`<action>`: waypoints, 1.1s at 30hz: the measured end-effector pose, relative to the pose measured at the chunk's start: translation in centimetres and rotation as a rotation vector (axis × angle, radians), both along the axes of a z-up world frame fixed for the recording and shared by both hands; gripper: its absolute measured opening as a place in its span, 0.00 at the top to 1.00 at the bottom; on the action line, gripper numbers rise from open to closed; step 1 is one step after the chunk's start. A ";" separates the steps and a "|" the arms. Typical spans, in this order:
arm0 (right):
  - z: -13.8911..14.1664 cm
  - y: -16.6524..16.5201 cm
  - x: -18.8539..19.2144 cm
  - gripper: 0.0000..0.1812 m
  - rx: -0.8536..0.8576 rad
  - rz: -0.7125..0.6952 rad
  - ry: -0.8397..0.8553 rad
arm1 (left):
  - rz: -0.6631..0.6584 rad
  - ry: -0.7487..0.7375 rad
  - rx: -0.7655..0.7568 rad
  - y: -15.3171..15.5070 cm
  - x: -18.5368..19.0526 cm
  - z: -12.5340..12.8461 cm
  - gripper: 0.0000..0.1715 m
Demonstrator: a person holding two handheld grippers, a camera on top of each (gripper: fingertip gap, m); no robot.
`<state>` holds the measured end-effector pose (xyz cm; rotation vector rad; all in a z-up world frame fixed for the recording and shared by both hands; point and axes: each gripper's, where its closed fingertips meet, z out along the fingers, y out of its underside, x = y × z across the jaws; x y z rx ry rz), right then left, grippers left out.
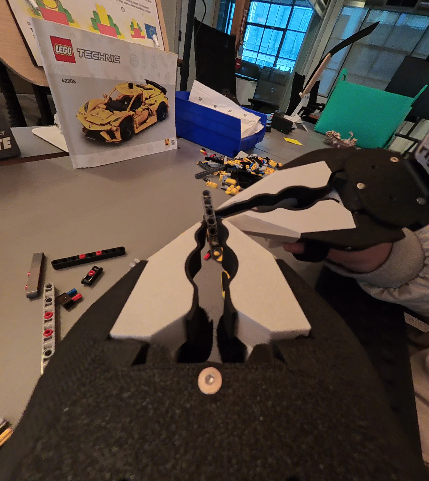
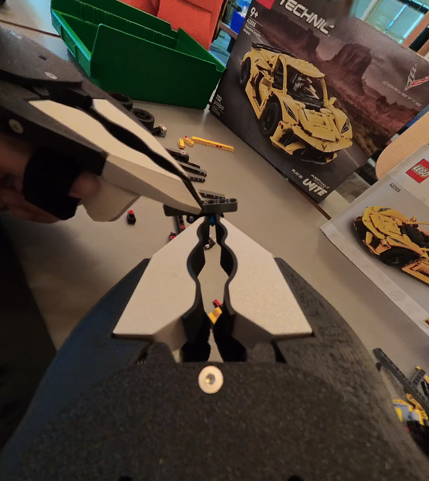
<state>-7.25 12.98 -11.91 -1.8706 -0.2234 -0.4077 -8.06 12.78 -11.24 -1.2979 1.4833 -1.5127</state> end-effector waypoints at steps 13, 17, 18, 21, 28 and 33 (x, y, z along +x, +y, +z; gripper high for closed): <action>0.6 -0.3 0.0 0.98 0.106 0.130 0.554 | 0.031 -0.043 0.189 -0.7 0.2 -0.1 0.93; 0.3 -0.2 -0.1 0.97 0.102 0.118 0.537 | 0.059 -0.009 0.247 -0.1 0.2 -0.6 0.95; 0.1 0.0 -0.1 0.97 0.097 0.111 0.540 | 0.064 -0.005 0.254 0.0 0.3 -0.7 0.96; -0.1 0.1 0.0 0.97 0.089 0.090 0.531 | 0.078 0.001 0.279 0.3 0.3 -0.8 0.96; -0.9 0.1 0.0 0.98 0.032 0.051 0.523 | 0.135 -0.015 0.523 0.3 0.3 -1.3 0.96; -2.0 0.2 -0.4 0.99 -0.046 0.043 0.477 | 0.316 -0.029 0.669 2.7 0.1 -0.1 0.96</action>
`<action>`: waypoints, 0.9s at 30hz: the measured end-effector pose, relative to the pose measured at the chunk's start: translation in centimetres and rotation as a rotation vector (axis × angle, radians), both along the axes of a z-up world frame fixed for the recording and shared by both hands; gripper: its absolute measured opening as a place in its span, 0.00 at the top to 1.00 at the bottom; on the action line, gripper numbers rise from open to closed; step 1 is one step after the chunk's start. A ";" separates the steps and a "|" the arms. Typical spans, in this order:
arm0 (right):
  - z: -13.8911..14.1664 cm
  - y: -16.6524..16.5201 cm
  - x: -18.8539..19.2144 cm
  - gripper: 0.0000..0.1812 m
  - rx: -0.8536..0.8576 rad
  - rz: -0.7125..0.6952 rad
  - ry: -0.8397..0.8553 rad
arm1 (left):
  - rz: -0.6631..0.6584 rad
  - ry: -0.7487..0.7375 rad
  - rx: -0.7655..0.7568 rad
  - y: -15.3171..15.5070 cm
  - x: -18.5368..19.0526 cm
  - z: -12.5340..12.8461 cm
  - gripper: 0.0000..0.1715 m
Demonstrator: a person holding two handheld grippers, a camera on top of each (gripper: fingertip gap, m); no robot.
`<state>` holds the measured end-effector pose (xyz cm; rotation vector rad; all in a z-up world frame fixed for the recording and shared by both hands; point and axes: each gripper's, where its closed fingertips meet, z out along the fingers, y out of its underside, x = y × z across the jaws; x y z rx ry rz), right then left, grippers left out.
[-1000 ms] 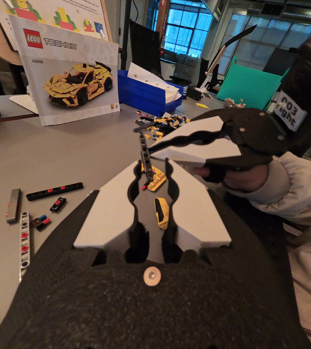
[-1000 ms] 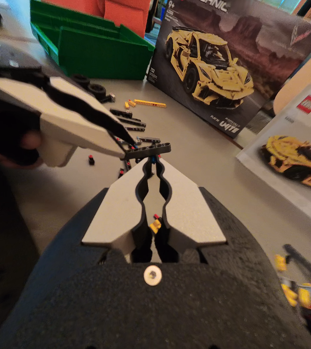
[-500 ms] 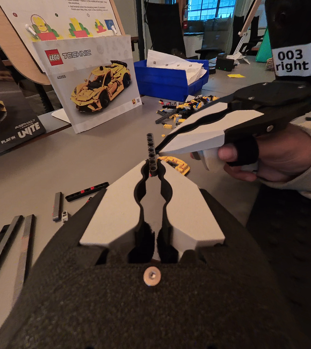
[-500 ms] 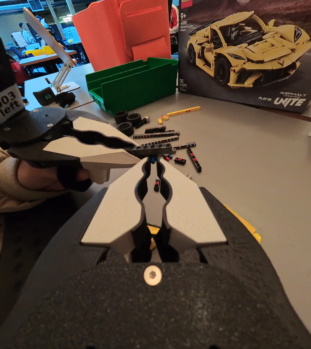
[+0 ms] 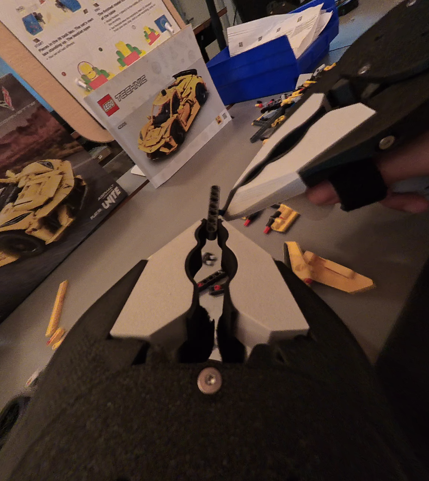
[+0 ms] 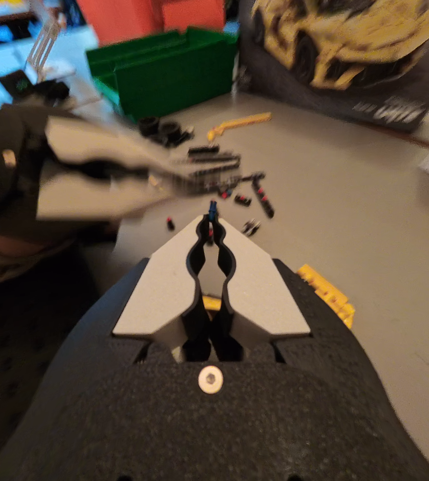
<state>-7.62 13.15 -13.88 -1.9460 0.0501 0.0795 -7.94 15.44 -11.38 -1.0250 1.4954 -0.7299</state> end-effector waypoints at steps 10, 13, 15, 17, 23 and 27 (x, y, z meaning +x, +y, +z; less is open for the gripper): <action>0.6 -2.8 5.9 0.98 -0.015 -0.103 0.012 | -0.185 -0.035 -0.437 0.3 0.3 0.6 0.96; 1.0 -8.8 16.0 0.98 -0.149 -0.345 -0.162 | -0.351 -0.037 -0.748 -1.4 -0.1 1.4 0.96; 0.6 -14.7 22.6 0.98 -0.282 -0.556 -0.282 | -0.426 -0.027 -0.932 -1.8 -0.3 1.7 0.96; -0.6 -19.0 26.0 0.98 -0.383 -0.663 -0.314 | -0.454 -0.025 -1.063 -1.6 -0.2 1.8 0.96; 0.6 -18.7 26.1 0.86 -0.234 -0.639 -0.290 | -0.640 -0.031 -1.337 -2.3 -1.1 3.4 0.96; 4.4 -9.5 14.4 0.84 0.083 -0.148 0.008 | -0.675 -0.015 -1.330 -2.6 -1.5 3.5 0.96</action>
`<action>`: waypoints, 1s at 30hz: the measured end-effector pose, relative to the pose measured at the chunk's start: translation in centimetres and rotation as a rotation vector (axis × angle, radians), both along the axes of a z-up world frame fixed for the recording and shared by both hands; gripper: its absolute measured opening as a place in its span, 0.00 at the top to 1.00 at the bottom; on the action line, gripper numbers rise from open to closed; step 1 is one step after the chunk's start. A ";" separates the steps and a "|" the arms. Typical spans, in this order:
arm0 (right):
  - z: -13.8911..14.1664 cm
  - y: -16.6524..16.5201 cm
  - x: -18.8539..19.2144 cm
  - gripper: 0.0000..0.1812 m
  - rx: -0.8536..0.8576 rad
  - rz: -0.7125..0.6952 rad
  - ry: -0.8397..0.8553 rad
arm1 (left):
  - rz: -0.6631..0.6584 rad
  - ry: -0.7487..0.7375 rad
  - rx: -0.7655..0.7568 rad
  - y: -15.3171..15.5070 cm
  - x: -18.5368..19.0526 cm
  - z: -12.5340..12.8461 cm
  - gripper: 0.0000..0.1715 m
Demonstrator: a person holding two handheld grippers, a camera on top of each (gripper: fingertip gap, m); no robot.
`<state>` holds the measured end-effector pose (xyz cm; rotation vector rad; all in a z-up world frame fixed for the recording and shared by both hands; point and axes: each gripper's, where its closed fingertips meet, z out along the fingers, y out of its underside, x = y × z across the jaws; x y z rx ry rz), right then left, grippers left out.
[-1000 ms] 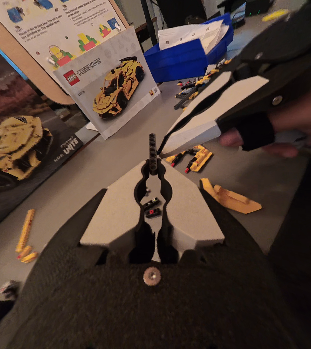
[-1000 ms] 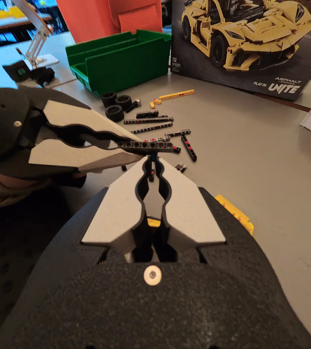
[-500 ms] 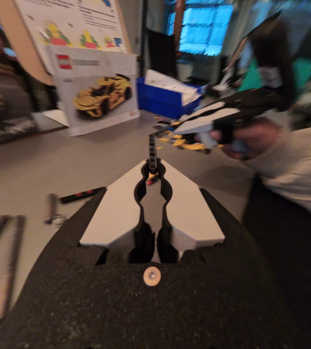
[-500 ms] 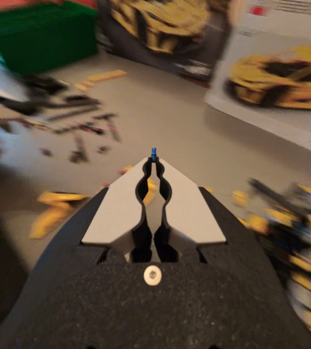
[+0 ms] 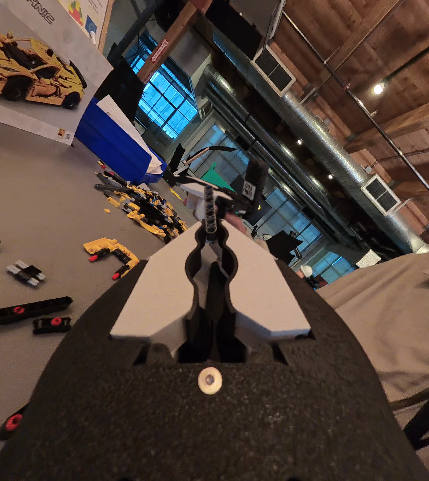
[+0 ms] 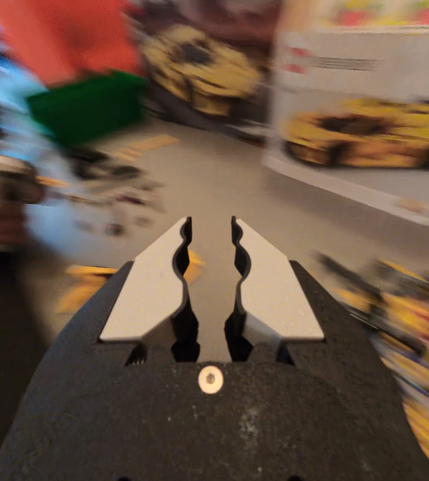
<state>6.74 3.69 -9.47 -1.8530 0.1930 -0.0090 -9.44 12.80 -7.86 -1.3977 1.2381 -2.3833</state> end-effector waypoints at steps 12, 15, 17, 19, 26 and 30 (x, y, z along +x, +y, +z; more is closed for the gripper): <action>0.2 4.1 -17.8 0.93 0.061 0.754 0.334 | -0.098 -0.118 0.513 -5.6 -1.8 -2.0 0.96; -0.4 4.0 -18.1 0.96 0.026 0.769 0.336 | -0.103 -0.119 0.564 -5.8 -1.9 -2.4 0.96; -0.3 4.1 -18.1 0.96 0.050 0.773 0.372 | -0.113 -0.109 0.543 -5.7 -1.9 -2.2 0.96; -0.3 4.2 -18.1 0.96 0.088 0.781 0.404 | -0.125 -0.106 0.518 -5.5 -2.0 -2.0 0.96; 1.1 5.3 -18.0 0.96 0.216 0.757 0.575 | -0.083 -0.132 0.313 -4.1 -1.7 0.1 0.96; 1.4 6.2 -17.7 0.96 0.272 0.687 0.587 | -0.039 -0.125 0.287 -3.4 -1.2 0.3 0.96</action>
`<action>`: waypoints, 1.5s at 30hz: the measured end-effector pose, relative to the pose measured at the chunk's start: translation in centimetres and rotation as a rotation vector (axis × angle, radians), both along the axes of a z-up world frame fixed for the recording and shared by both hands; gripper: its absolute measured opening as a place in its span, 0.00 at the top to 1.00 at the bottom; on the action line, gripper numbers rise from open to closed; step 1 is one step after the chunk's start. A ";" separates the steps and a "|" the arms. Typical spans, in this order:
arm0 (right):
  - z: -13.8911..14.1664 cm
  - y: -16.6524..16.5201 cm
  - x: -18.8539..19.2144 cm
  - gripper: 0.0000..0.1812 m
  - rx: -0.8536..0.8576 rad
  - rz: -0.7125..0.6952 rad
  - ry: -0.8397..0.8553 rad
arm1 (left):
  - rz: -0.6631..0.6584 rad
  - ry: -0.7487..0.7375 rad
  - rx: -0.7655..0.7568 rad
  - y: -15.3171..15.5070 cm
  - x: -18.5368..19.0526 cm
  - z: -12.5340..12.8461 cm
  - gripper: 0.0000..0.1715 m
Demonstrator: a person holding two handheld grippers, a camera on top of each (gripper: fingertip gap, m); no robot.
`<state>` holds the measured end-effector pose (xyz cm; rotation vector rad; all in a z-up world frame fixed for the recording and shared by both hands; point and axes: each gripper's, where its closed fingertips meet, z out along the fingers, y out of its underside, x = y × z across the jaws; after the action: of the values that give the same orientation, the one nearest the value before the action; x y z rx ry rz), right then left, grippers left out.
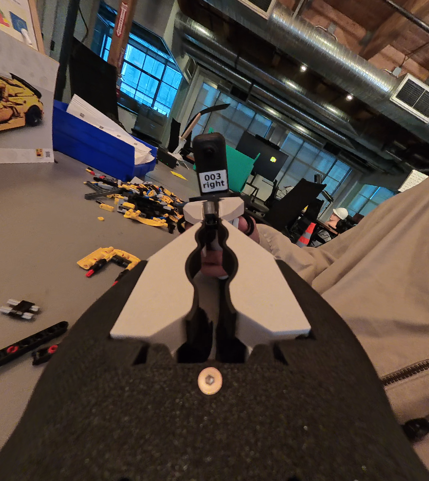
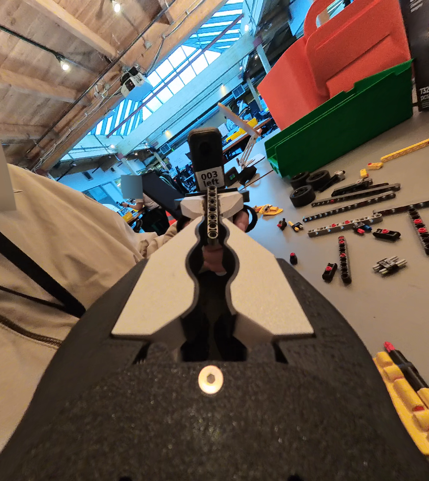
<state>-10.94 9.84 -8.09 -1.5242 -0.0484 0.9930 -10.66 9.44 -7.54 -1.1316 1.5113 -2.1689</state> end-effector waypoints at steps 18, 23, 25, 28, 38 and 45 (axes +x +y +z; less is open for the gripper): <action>0.1 0.6 0.9 0.97 -0.013 -0.019 0.101 | 0.009 0.036 0.040 -0.1 0.4 -0.9 0.95; 0.4 0.5 1.1 0.97 -0.001 -0.023 0.111 | 0.007 0.037 0.038 -0.2 0.5 -0.8 0.95; 0.4 0.6 1.2 0.97 -0.006 -0.024 0.123 | 0.005 0.039 0.035 -0.2 0.5 -0.8 0.96; -0.5 0.2 0.4 0.96 -0.047 0.028 0.004 | -0.021 0.055 0.048 -0.3 0.1 -1.2 0.96; -1.6 0.1 -1.3 0.96 -0.106 0.111 0.015 | -0.029 0.047 -0.035 0.1 -0.1 -0.4 0.95; -1.7 -0.1 -1.0 0.96 -0.106 0.096 -0.005 | -0.052 0.069 0.003 -0.3 -0.2 -1.1 0.96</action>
<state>-11.99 9.74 -9.83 -1.6341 -0.0744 1.0822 -10.82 9.09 -8.66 -1.1907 1.5894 -2.1811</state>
